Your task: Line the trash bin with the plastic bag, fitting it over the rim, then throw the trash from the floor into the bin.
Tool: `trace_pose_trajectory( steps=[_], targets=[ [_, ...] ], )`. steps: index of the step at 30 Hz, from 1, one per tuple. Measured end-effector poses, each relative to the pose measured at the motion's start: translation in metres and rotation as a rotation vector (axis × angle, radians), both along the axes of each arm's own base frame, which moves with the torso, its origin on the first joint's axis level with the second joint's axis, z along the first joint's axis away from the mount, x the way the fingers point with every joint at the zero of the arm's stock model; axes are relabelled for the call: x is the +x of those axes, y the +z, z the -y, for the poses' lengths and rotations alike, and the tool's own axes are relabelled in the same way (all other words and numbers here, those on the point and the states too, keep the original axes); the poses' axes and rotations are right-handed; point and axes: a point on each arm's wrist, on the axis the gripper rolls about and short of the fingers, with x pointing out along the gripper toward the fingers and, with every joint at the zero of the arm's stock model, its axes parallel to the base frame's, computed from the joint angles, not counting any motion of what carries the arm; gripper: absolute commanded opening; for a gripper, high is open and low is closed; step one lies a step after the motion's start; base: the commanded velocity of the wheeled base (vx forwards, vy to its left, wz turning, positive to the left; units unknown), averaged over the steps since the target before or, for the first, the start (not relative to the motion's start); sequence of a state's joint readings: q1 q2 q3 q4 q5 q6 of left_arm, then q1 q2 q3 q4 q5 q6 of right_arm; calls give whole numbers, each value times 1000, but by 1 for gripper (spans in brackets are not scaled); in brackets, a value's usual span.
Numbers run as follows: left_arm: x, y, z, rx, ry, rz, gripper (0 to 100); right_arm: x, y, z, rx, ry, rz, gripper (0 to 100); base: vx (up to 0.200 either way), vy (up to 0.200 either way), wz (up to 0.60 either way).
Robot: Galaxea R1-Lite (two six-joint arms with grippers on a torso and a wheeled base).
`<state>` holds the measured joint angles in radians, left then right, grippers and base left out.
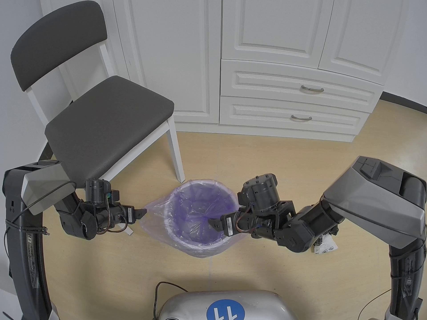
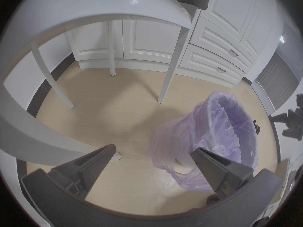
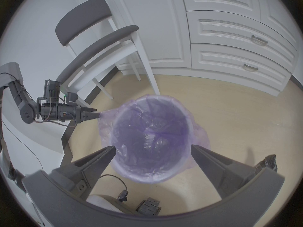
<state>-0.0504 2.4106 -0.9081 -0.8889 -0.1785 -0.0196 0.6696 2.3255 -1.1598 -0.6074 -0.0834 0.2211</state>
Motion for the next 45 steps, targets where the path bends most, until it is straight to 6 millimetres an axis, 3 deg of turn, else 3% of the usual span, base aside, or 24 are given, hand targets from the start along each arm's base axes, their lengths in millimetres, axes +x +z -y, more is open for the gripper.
trace_pose_trajectory(
  steps=[7,16,23,35,45],
  targets=[
    [13,-5,3,-2,-5,9,100,-8,-9,23,113,-51,116,100,0,0,0],
    [58,-11,10,5,-13,-25,100,-5,-37,52,106,-118,100,100,0,0,0],
    [86,-28,27,30,-47,-134,100,8,-52,66,86,-163,74,100,0,0,0],
    [92,-52,44,54,-72,-174,100,27,-63,81,86,-207,64,100,0,0,0],
    [84,-52,45,217,96,-156,100,30,-60,86,92,-219,75,100,0,0,0]
  ],
)
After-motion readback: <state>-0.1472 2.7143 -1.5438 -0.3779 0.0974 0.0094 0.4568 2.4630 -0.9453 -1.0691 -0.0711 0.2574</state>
